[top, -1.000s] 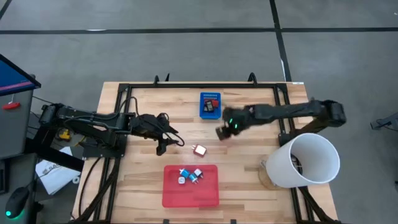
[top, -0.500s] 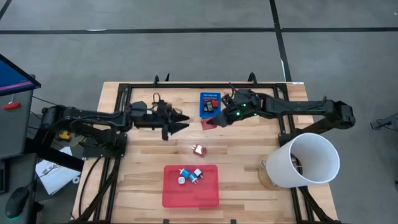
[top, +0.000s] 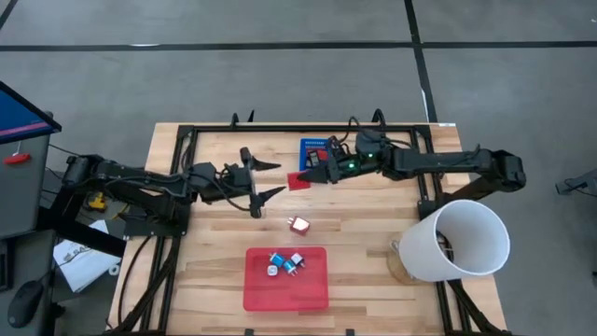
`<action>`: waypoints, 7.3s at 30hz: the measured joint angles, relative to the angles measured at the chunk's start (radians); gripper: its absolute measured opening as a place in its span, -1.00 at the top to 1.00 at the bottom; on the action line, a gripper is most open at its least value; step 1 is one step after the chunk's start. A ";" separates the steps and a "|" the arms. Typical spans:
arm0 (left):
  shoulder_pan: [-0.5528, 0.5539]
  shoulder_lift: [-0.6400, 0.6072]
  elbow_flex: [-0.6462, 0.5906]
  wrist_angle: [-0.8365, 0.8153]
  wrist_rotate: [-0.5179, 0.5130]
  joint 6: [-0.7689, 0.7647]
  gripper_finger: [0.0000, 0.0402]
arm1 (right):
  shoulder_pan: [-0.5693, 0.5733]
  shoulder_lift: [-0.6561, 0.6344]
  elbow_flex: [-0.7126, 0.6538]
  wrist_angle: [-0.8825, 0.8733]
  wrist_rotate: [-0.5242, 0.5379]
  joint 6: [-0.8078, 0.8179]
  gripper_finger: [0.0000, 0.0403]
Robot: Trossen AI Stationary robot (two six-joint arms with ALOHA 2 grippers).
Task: Pick & Place Office items
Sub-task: Put the bottom red charger adapter into the red bin, then put the red charger adapter into the red bin
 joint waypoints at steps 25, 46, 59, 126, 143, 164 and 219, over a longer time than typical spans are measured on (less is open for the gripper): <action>-0.075 -0.058 0.031 -0.133 0.001 -0.006 -0.59 | -0.001 0.102 0.000 0.264 -0.035 0.131 0.46; -0.073 -0.012 0.030 -0.029 -0.035 0.138 -0.64 | 0.026 0.102 0.000 0.219 -0.026 0.131 0.46; -0.063 0.121 0.031 0.186 -0.010 0.132 -0.63 | 0.018 0.102 0.000 0.217 -0.024 0.131 0.46; -0.338 0.562 0.230 -0.358 0.297 -0.310 -0.01 | -0.014 0.100 -0.001 -0.124 0.024 -0.072 -0.12; -0.266 0.659 0.301 -0.243 0.183 -0.343 -0.01 | -0.011 0.093 0.000 -0.119 0.016 -0.087 -0.11; -0.218 0.700 0.296 -0.245 0.284 -0.344 -0.01 | -0.011 0.093 0.000 -0.092 0.009 -0.090 -0.11; 0.119 0.726 0.297 -0.530 0.547 0.111 -0.52 | -0.016 -0.162 0.000 -0.396 0.327 -0.185 -0.11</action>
